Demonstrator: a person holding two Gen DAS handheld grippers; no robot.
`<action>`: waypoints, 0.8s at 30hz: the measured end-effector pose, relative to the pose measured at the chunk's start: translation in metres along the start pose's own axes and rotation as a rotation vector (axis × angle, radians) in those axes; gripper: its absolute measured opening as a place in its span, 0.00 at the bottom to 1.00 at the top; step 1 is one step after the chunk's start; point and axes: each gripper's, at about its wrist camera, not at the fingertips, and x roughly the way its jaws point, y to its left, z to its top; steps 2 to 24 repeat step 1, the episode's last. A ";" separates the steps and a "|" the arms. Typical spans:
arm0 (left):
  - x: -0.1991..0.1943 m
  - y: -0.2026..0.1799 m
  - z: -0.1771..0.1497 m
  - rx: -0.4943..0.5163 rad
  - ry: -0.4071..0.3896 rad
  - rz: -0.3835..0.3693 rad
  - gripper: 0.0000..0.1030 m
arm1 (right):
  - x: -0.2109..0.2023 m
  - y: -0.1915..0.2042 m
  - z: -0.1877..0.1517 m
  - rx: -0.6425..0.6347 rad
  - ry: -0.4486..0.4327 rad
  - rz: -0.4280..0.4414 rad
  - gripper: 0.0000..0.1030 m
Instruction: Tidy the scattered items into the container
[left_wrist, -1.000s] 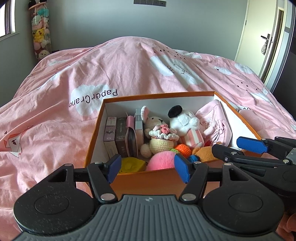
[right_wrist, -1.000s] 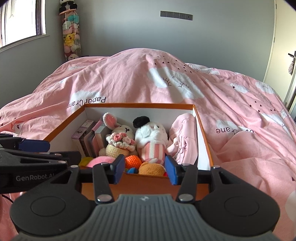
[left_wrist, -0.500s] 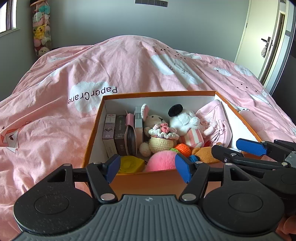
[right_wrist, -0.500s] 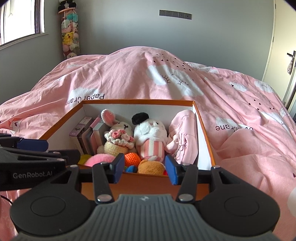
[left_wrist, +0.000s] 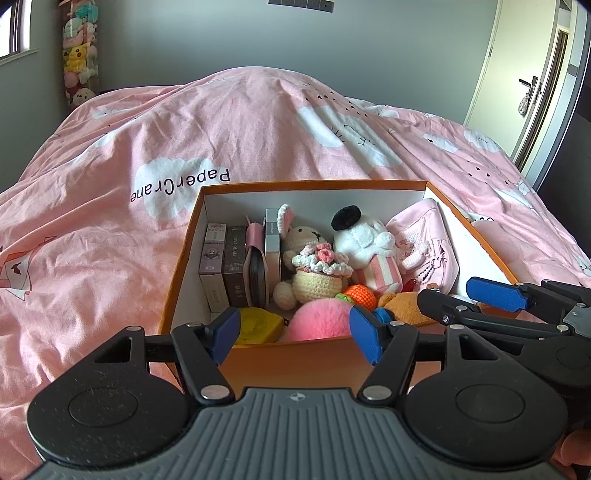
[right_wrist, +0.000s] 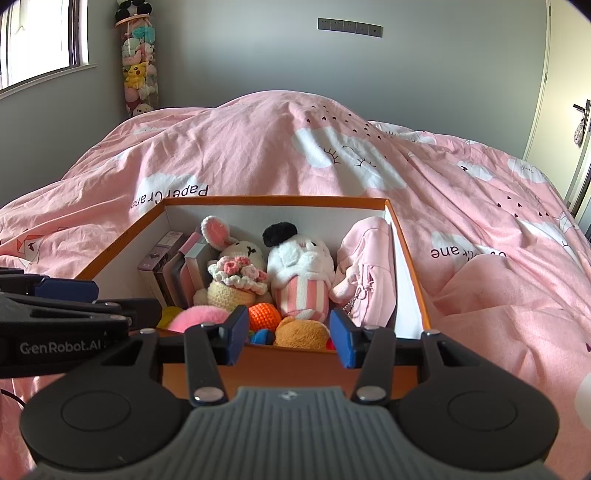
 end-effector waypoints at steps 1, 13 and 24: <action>0.000 0.000 0.000 0.004 -0.001 0.001 0.75 | 0.000 0.000 0.000 0.001 0.000 0.000 0.50; 0.000 0.000 0.000 0.004 -0.001 0.001 0.75 | 0.000 0.000 0.000 0.001 0.000 0.000 0.50; 0.000 0.000 0.000 0.004 -0.001 0.001 0.75 | 0.000 0.000 0.000 0.001 0.000 0.000 0.50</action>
